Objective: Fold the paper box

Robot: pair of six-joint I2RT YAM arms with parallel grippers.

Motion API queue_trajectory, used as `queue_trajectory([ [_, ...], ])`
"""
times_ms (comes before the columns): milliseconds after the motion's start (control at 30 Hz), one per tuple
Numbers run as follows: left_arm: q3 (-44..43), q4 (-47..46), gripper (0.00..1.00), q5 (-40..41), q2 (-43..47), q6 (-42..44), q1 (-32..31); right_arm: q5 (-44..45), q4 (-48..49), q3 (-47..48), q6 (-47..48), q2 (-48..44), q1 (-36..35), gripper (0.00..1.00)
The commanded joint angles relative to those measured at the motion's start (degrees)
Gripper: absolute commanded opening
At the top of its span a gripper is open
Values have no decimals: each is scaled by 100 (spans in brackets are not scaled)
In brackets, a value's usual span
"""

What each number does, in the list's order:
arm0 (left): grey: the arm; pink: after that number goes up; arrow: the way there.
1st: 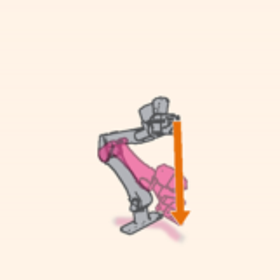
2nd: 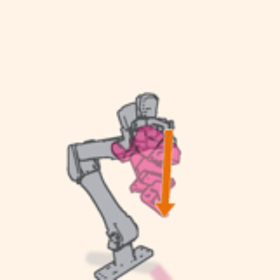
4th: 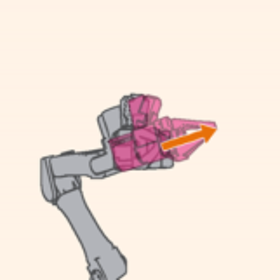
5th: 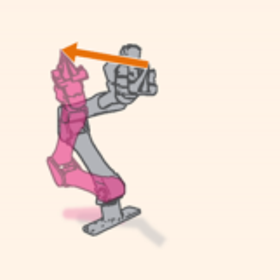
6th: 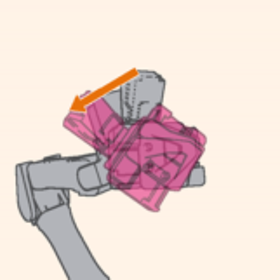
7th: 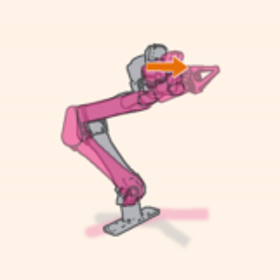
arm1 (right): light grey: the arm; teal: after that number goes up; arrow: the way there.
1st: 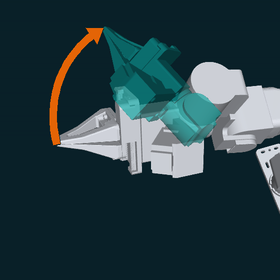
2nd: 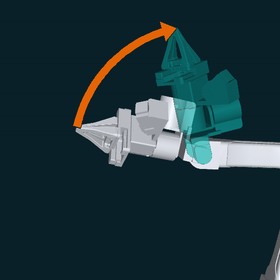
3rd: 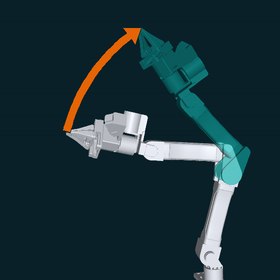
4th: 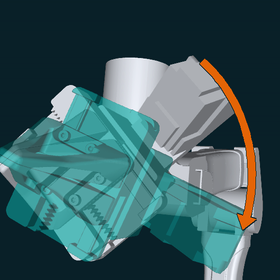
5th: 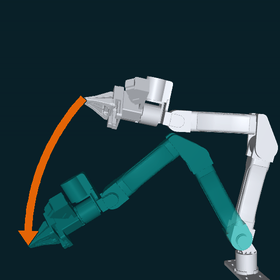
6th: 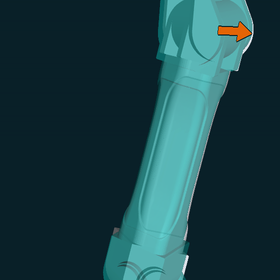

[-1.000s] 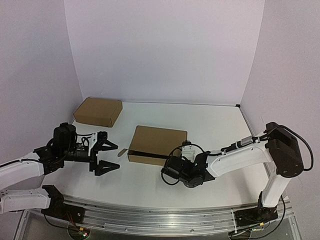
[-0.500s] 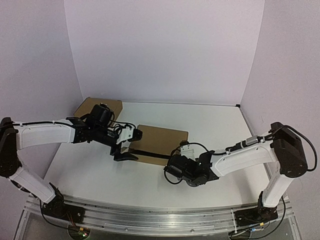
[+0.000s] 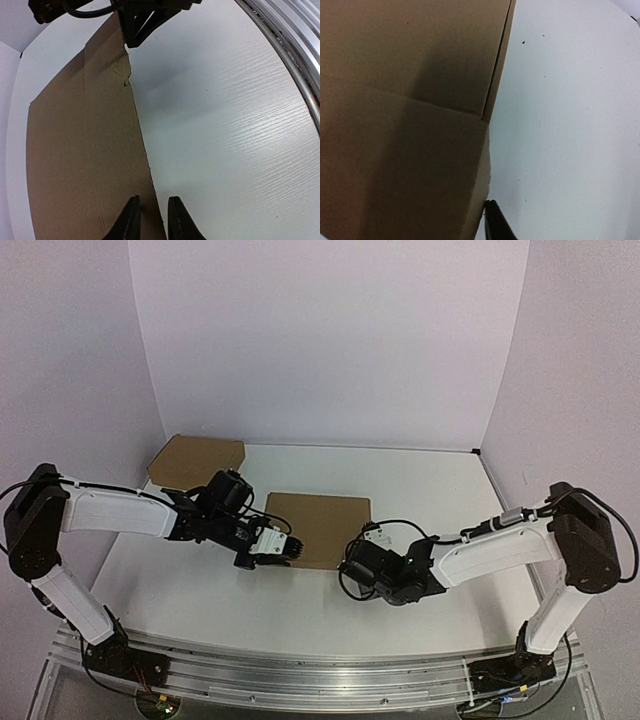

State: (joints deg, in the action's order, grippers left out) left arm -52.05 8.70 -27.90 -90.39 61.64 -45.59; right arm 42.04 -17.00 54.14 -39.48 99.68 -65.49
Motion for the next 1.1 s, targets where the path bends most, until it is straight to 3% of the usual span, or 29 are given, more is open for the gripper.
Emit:
queue_trajectory([
  [0,222,220,15,-50,-96,164,-91,-984,171,-153,303,-562,51,20],
  [200,324,235,8,255,-98,223,-91,-2645,142,-841,378,-1745,87,50],
  [333,282,248,4,428,-60,219,-91,-3371,119,-1393,102,-2777,287,62],
  [433,245,226,3,516,-60,204,-91,-3387,135,-1498,-237,-3164,575,68],
  [600,268,230,2,506,46,172,-94,-3177,217,-858,-1073,-2524,959,68],
  [700,273,204,1,508,186,106,-83,-3191,201,-258,-1368,-1897,996,77],
  [833,248,131,0,377,454,-35,-80,-3233,198,323,-1093,-1244,1064,86],
  [1067,317,-51,0,333,654,-20,-73,-3418,92,647,-783,-848,1415,86],
])
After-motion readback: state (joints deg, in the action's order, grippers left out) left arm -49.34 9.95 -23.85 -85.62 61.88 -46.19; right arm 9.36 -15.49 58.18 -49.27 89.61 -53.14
